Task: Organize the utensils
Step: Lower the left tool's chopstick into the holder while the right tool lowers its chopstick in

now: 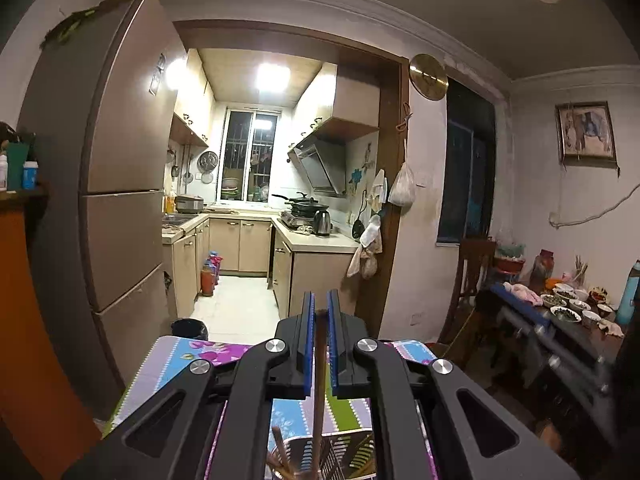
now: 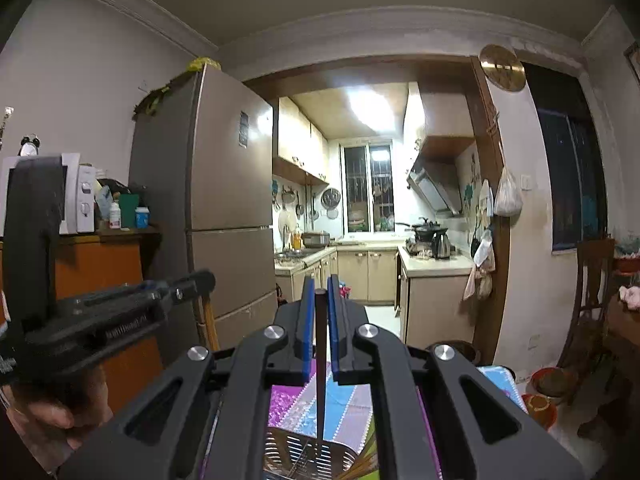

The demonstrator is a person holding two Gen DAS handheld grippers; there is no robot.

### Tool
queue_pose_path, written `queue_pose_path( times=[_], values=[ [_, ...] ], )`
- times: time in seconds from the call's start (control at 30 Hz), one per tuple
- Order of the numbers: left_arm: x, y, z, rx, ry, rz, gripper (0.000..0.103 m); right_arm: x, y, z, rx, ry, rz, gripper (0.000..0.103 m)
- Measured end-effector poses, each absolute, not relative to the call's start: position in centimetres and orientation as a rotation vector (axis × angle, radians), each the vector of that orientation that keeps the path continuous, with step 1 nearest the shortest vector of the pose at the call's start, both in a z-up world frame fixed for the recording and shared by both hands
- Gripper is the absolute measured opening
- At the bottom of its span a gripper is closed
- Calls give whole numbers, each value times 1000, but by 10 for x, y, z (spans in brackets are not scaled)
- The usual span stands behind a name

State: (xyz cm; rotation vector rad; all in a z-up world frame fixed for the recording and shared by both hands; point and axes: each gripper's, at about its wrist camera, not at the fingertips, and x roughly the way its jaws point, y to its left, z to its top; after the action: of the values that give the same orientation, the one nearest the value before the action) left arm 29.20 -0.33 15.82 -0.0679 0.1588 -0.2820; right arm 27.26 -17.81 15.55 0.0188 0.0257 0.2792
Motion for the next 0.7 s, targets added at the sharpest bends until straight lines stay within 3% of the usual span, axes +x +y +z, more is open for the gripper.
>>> queue_pose_path(
  times=[0.33, 0.7],
  values=[
    [301, -4, 178, -92, 50, -305, 7, 300, -178, 134, 62, 85, 303, 5],
    [329, -5, 78, -56, 153, -256, 7, 311, -171, 81, 118, 200, 318, 5]
  ],
)
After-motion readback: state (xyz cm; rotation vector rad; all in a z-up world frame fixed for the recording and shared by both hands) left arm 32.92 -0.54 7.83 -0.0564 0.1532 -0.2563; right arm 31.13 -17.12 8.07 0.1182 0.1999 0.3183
